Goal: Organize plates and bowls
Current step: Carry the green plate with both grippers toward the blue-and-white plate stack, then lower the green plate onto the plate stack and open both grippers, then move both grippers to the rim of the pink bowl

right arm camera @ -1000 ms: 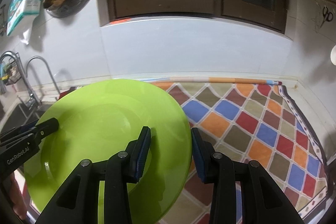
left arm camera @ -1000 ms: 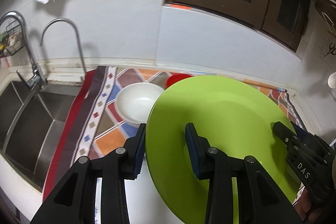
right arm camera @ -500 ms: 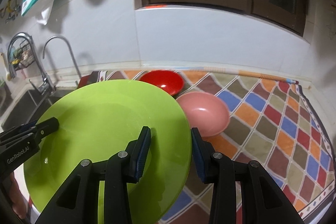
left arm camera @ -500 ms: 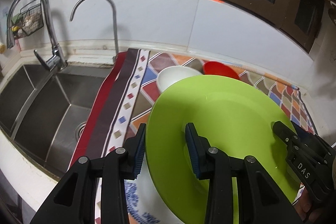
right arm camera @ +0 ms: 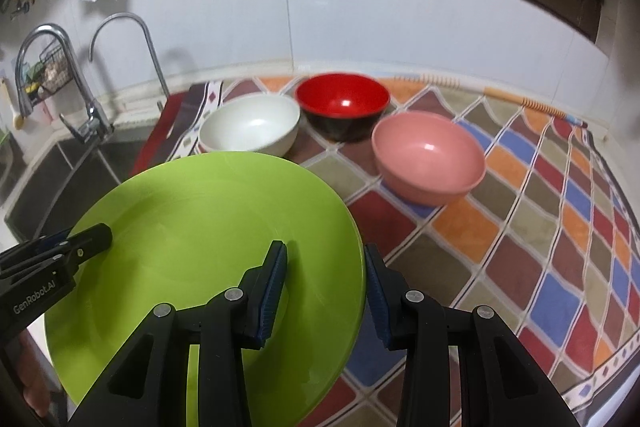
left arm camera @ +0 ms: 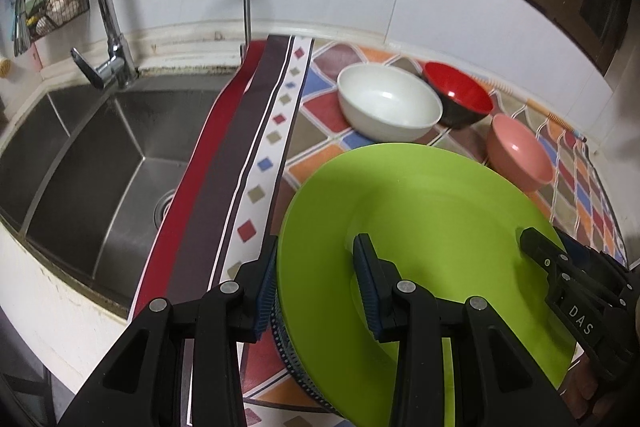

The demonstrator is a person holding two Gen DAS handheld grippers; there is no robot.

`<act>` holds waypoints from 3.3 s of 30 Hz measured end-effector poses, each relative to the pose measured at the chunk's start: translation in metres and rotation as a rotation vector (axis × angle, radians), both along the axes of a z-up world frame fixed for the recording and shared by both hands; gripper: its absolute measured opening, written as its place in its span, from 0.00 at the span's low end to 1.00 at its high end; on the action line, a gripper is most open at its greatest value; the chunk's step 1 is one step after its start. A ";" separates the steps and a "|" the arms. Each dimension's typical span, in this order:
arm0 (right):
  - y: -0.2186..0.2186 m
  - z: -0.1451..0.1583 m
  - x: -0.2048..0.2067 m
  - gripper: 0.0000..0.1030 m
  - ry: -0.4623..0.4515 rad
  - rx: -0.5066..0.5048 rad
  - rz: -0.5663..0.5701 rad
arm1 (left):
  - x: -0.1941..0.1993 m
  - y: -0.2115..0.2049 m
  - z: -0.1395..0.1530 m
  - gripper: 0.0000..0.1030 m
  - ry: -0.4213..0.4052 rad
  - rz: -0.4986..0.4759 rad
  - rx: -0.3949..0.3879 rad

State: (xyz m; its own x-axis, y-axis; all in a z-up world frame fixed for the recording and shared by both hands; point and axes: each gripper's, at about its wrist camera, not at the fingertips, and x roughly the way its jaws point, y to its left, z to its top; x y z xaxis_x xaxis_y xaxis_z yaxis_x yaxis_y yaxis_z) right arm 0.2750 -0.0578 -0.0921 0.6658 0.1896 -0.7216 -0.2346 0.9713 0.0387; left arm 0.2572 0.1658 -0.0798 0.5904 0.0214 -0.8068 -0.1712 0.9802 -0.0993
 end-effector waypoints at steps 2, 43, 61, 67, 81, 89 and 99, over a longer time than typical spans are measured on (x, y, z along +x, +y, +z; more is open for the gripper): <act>0.002 -0.007 0.000 0.38 0.019 -0.002 0.003 | 0.000 0.002 -0.006 0.36 0.017 0.003 -0.004; 0.011 -0.053 0.012 0.47 0.148 -0.080 0.062 | 0.006 -0.011 -0.023 0.48 0.062 -0.034 0.057; -0.066 0.007 0.022 0.47 -0.011 -0.025 -0.030 | 0.035 -0.096 0.027 0.63 -0.093 -0.168 0.068; -0.097 0.015 0.039 0.47 -0.038 -0.019 -0.074 | 0.053 -0.123 0.033 0.65 -0.116 -0.193 0.075; -0.144 0.015 0.084 0.47 -0.047 0.027 -0.116 | 0.112 -0.163 0.029 0.66 -0.105 -0.243 0.059; -0.154 0.002 0.117 0.47 0.000 0.069 -0.126 | 0.148 -0.175 0.009 0.61 -0.050 -0.263 0.031; -0.152 -0.020 0.149 0.45 0.072 0.106 -0.116 | 0.183 -0.183 -0.016 0.50 0.017 -0.272 -0.006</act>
